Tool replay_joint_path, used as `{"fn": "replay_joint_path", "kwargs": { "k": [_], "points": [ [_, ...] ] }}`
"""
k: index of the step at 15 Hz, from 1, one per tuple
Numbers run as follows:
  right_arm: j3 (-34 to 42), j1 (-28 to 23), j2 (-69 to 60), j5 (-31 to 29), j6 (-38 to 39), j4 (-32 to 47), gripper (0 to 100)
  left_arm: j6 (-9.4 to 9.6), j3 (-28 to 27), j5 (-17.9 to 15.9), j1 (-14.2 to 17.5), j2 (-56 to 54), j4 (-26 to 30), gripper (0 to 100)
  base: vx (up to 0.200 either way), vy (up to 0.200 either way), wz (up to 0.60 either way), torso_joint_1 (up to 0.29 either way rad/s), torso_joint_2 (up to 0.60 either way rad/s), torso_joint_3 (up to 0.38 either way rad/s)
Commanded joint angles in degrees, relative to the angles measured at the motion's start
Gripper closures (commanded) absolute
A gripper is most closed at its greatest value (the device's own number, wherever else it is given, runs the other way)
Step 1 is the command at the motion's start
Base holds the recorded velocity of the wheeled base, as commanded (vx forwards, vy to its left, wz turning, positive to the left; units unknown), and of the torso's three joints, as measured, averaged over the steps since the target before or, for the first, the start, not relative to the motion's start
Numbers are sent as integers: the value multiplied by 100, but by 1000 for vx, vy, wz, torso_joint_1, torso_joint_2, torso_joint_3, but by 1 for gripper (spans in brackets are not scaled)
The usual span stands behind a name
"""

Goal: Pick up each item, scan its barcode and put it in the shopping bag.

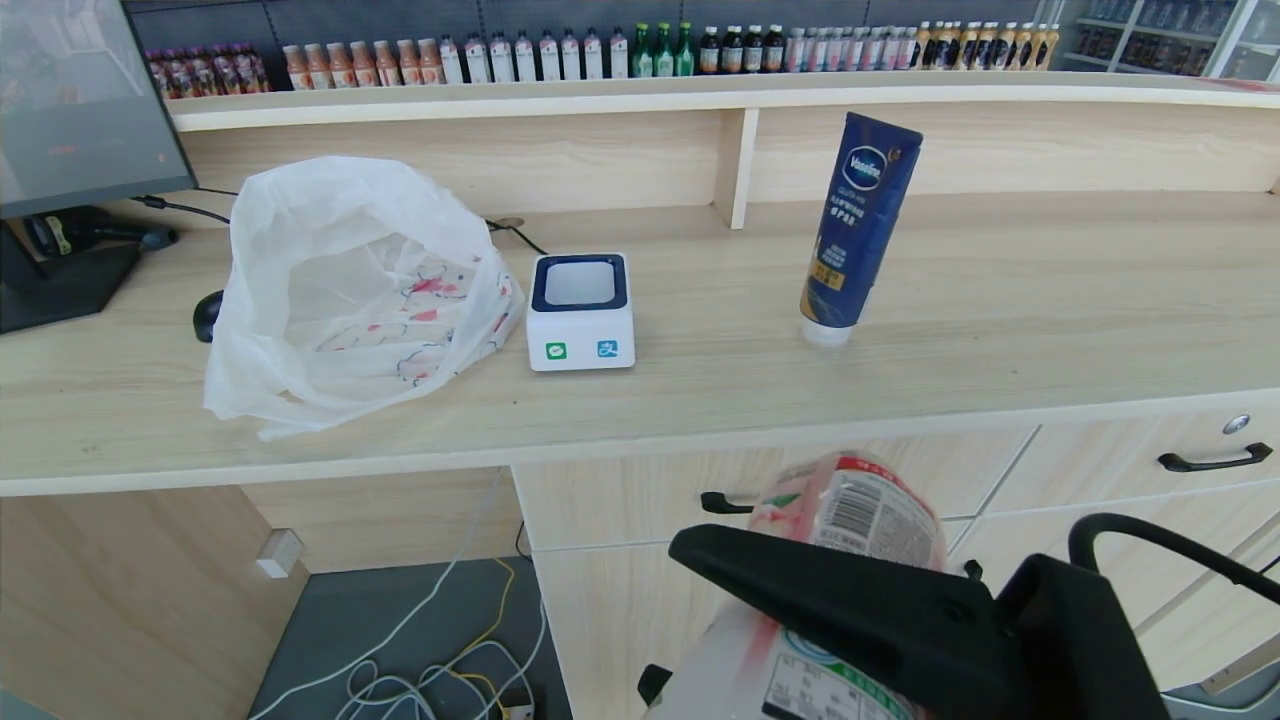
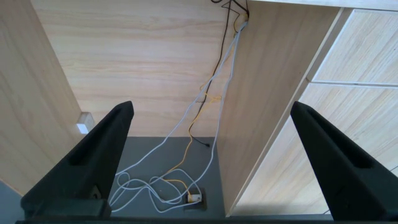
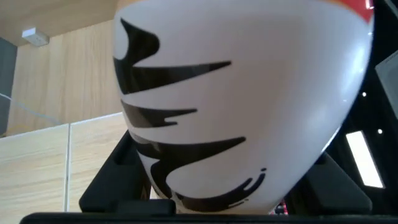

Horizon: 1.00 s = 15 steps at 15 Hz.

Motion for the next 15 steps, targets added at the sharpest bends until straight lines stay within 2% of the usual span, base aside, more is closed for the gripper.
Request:
{"fn": "replay_joint_path", "kwargs": {
  "k": [1,4,15],
  "points": [
    [-71,3,47,10,-225,2,100,-1,0,1,1,-1,0,0,0,0,0,0,0,0],
    [-115,3,47,27,-823,-6,100,-1,0,1,1,-1,0,0,0,0,0,0,0,0],
    [-71,3,109,27,-1104,-288,100,-1,0,1,1,-1,0,0,0,0,0,0,0,0]
  ]
}}
